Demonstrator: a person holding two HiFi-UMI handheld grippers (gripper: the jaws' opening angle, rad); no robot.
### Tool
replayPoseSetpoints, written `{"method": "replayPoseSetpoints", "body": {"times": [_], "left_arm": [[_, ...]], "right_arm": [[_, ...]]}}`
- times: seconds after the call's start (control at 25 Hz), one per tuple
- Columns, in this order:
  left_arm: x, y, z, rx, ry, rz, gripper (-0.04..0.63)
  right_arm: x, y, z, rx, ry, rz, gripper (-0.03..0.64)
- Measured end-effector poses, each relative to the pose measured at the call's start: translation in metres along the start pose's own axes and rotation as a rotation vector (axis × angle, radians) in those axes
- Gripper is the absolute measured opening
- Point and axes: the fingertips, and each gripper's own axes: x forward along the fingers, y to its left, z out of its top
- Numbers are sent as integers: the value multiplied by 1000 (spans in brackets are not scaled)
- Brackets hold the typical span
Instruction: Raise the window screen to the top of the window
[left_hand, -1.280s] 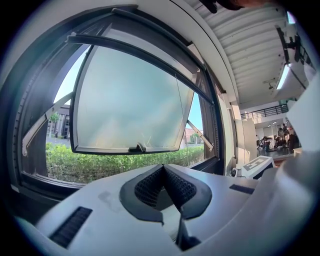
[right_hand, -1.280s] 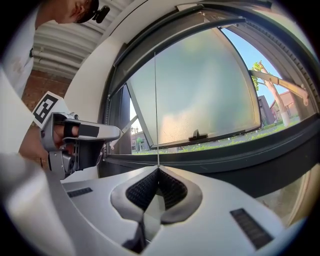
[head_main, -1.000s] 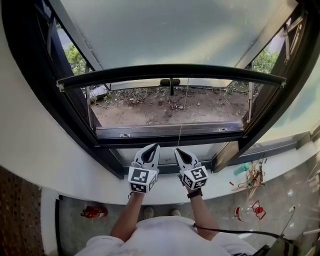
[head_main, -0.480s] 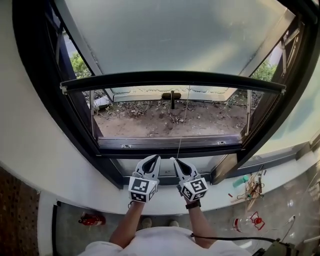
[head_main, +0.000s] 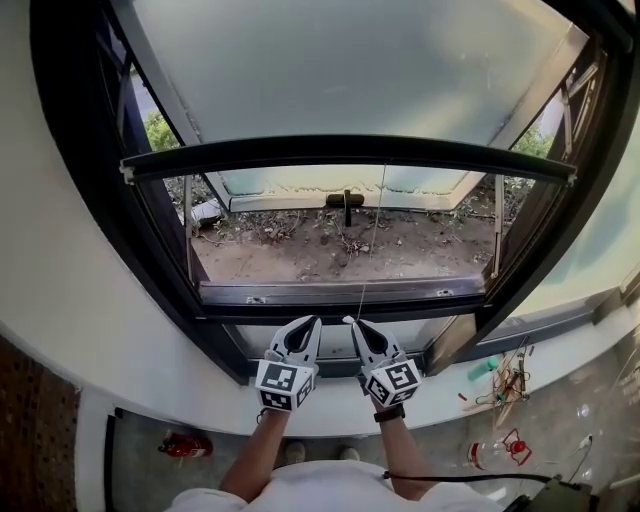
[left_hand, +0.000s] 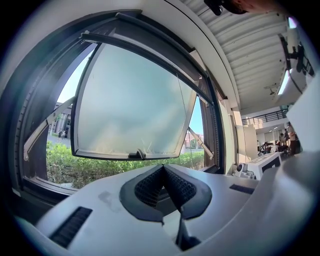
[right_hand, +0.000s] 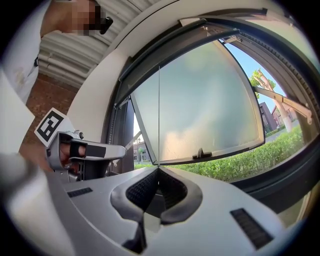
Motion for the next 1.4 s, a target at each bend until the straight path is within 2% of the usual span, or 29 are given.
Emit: {"method": "replayPoseSetpoints", "body": {"times": [0.76,1.4], "left_arm": [[-4,-6,-2,-24,13,-21,2],[-3,-4,6,3,-3,-17,2]], "right_arm": [[-1,8,24,-11,-33,0,3],[-2,14,71,-26,-138,13,3]]}}
